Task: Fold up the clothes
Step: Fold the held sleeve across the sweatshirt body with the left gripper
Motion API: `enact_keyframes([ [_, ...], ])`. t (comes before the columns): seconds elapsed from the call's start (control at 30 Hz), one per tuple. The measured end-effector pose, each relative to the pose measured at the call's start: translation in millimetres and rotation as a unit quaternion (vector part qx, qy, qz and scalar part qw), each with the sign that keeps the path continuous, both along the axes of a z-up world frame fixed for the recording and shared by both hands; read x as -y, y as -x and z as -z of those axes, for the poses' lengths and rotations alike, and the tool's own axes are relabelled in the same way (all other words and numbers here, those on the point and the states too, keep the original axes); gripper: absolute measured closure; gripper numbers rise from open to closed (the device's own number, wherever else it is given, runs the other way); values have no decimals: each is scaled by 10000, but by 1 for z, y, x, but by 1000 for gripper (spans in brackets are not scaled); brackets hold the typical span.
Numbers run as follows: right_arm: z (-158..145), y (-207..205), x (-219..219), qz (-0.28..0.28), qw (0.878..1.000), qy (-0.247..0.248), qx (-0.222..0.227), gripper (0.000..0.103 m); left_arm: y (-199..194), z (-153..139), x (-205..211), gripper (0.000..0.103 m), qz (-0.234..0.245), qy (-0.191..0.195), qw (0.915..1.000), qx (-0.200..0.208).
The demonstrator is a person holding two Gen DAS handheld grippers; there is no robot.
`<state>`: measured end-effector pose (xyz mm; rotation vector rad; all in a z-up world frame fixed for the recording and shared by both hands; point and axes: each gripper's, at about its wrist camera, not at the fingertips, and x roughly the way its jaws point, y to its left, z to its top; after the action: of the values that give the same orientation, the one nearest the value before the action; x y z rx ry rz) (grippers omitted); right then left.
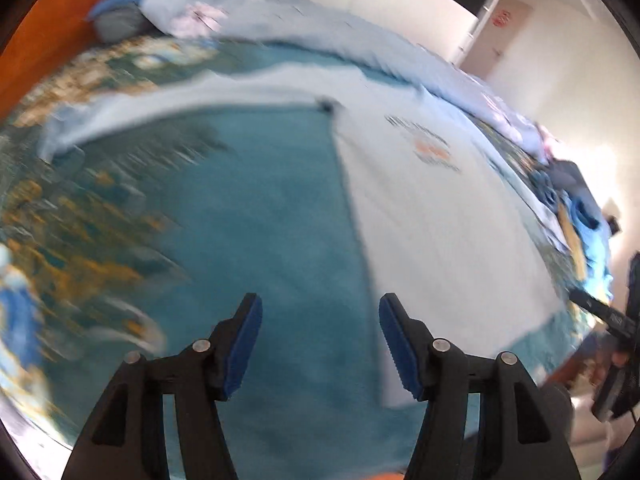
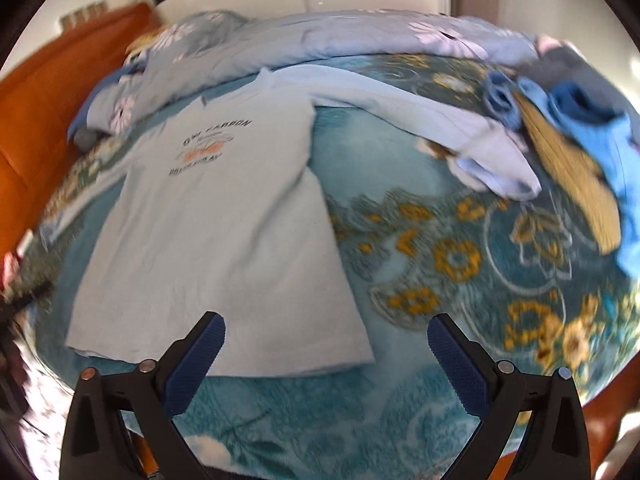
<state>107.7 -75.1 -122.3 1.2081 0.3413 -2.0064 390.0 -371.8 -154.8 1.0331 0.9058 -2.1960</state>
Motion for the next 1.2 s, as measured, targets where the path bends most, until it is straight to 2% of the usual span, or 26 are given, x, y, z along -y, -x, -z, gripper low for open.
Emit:
enact_keyframes([
  [0.07, 2, 3, -7, 10, 9999, 121, 107, 5, 4, 6, -6, 41, 16, -233, 9997, -120],
  [0.1, 4, 5, -8, -34, 9998, 137, 154, 10, 6, 8, -8, 41, 12, -346, 9993, -172],
  [0.17, 11, 8, -6, -128, 9995, 123, 273, 17, 8, 8, -11, 41, 3, -332, 9994, -136],
  [0.33, 28, 14, 2, -316, 9982, 22, 509, 54, 7, 8, -12, 41, -128, -578, 9979, -260],
  [0.4, 31, 14, 4, -365, 9981, -23, 503, 60, 9, 9, -16, 41, -114, -644, 9975, -282],
  [0.47, 32, 15, 5, -392, 9978, -23, 537, 74, 13, 9, -23, 41, -50, -653, 9975, -261],
  [0.5, 32, 15, 4, -423, 9973, 26, 600, 88, 16, 10, -25, 41, -30, -677, 9974, -261],
  [0.53, 32, 15, 4, -454, 9967, 75, 663, 96, 18, 11, -27, 41, -23, -667, 9975, -231],
  [0.7, 22, 12, -4, -473, 9971, 134, 581, 97, 22, 11, -30, 41, -8, -678, 9975, -186],
  [0.8, 23, 12, -5, -425, 9977, 12, 519, 97, 19, 12, -31, 44, 10, -835, 9962, -260],
  [1.03, 28, 17, -11, -323, 9970, 104, 700, 97, 10, 21, -29, 64, -188, -1441, 9878, -564],
  [1.17, 27, 18, -11, -342, 9968, 104, 714, 97, -4, 29, -23, 71, -516, -1926, 9749, -987],
  [1.2, 27, 18, -11, -324, 9968, 115, 726, 97, -4, 30, -23, 79, -546, -1889, 9762, -919],
])
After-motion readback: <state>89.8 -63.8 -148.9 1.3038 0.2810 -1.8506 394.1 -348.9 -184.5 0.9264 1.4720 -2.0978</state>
